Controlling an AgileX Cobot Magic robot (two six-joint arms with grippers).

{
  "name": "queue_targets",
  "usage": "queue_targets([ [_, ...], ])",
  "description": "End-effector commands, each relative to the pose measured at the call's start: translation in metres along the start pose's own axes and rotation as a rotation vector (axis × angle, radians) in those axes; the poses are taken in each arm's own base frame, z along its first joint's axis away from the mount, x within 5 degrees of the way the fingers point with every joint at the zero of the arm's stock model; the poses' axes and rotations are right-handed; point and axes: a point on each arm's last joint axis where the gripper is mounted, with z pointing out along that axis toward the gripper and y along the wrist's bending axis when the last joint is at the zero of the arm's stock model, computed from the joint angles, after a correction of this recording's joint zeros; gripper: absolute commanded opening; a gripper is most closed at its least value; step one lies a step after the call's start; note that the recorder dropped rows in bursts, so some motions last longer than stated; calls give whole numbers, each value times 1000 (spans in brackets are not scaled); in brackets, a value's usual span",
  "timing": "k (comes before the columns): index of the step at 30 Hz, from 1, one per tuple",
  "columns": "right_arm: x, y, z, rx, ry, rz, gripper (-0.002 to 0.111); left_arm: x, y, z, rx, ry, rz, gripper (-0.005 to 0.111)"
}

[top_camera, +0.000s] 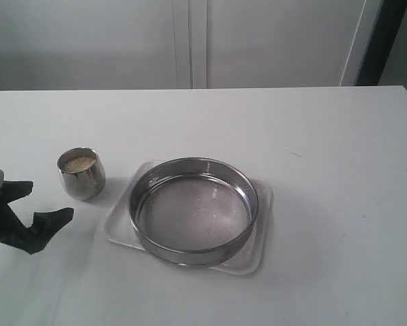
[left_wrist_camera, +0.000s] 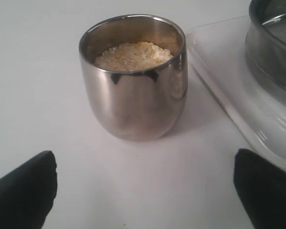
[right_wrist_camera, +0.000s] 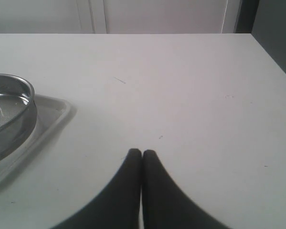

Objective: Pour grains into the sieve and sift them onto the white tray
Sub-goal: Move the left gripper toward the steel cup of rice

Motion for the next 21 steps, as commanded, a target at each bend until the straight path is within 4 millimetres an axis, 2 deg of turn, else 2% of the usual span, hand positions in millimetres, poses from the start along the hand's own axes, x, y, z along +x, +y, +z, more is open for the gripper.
queue_targets([
  [1,0,0,0,-2,-13,-3,0,-1,0,0,7,-8,-1,105],
  [7,0,0,0,-2,-13,-3,0,-4,2,3,1,-19,-7,105],
  [13,0,0,0,-2,-13,-3,0,-14,11,13,2,-54,18,105],
  [21,0,0,0,-2,-13,-3,0,-13,23,30,25,-58,-32,105],
])
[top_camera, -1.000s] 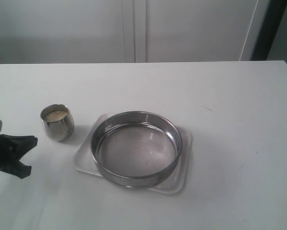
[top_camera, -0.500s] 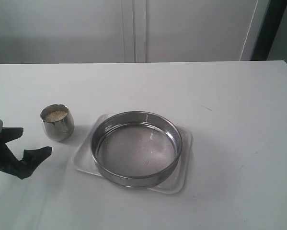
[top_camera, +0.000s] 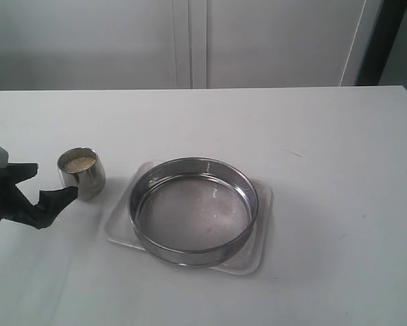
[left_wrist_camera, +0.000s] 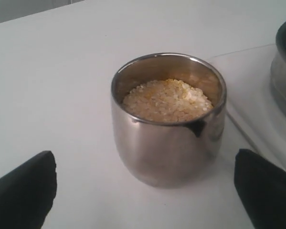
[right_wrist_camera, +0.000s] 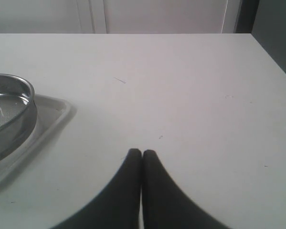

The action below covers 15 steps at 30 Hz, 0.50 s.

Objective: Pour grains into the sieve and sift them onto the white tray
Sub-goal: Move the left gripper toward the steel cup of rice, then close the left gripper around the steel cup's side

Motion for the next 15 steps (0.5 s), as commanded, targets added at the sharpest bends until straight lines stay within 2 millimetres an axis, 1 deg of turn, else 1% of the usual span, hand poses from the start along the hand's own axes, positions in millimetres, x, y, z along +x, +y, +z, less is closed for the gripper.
queue_targets([
  [1,0,0,0,-2,-13,-3,0,2,2,9,42,1,-4,105],
  [7,0,0,0,-2,-13,-3,0,5,7,19,78,7,-9,105],
  [15,0,0,0,-2,-13,-3,0,2,14,30,106,-6,22,105],
])
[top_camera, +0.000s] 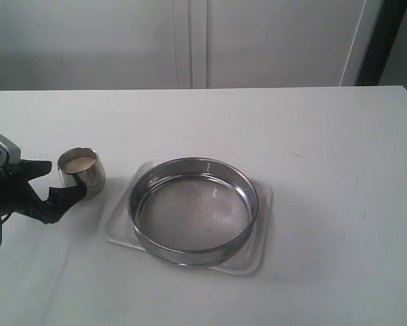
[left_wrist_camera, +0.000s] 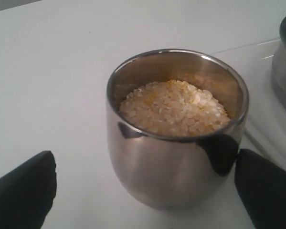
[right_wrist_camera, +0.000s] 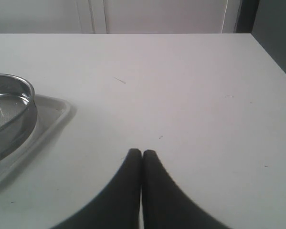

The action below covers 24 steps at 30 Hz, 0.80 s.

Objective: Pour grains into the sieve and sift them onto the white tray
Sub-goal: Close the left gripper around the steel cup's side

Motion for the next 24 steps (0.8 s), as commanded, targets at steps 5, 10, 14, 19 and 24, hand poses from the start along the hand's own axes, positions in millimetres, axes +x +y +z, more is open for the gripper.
queue_targets([
  [5,0,0,0,-2,-13,-3,0,-3,1,15,48,-11,22,105],
  [10,0,0,0,-2,-13,-3,0,-5,-8,32,93,-18,45,105],
  [14,0,0,0,-2,-13,-3,0,-7,-6,41,79,-33,40,105],
  [19,0,0,0,-2,-13,-3,0,-8,-2,46,76,-42,47,105],
  [24,0,0,0,-2,-13,-3,0,-5,2,52,74,-44,45,105],
])
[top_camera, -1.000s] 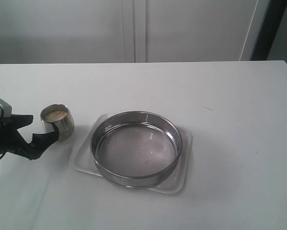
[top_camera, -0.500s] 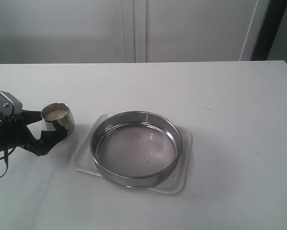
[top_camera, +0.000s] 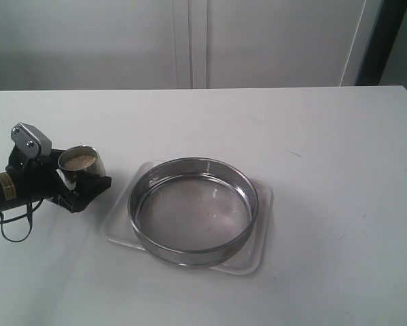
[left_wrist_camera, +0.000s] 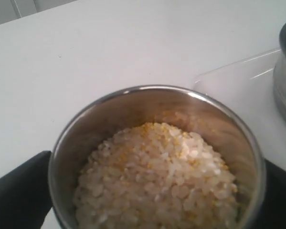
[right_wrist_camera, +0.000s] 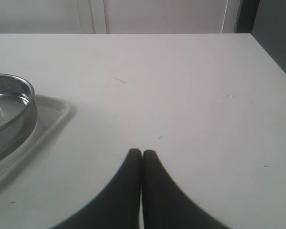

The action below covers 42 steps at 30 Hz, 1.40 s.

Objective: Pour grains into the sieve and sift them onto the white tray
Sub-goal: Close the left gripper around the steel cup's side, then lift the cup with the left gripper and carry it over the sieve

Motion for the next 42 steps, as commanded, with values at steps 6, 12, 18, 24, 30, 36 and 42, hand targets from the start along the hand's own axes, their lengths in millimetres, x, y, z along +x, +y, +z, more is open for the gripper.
queue_targets([
  [6,0,0,0,-2,-13,-3,0,3,5,9,-1,-8,-17,105],
  [12,0,0,0,-2,-13,-3,0,3,5,9,-1,-8,-17,89],
  [18,0,0,0,-2,-13,-3,0,3,5,9,-1,-8,-17,34],
  [24,0,0,0,-2,-13,-3,0,3,5,9,-1,-8,-8,0],
  [30,0,0,0,-2,-13,-3,0,3,5,9,-1,-8,-8,0],
  [36,0,0,0,-2,-13,-3,0,2,5,8,-1,-9,-7,0],
  [42,0,0,0,-2,-13,-3,0,1,5,8,-1,-12,-9,0],
])
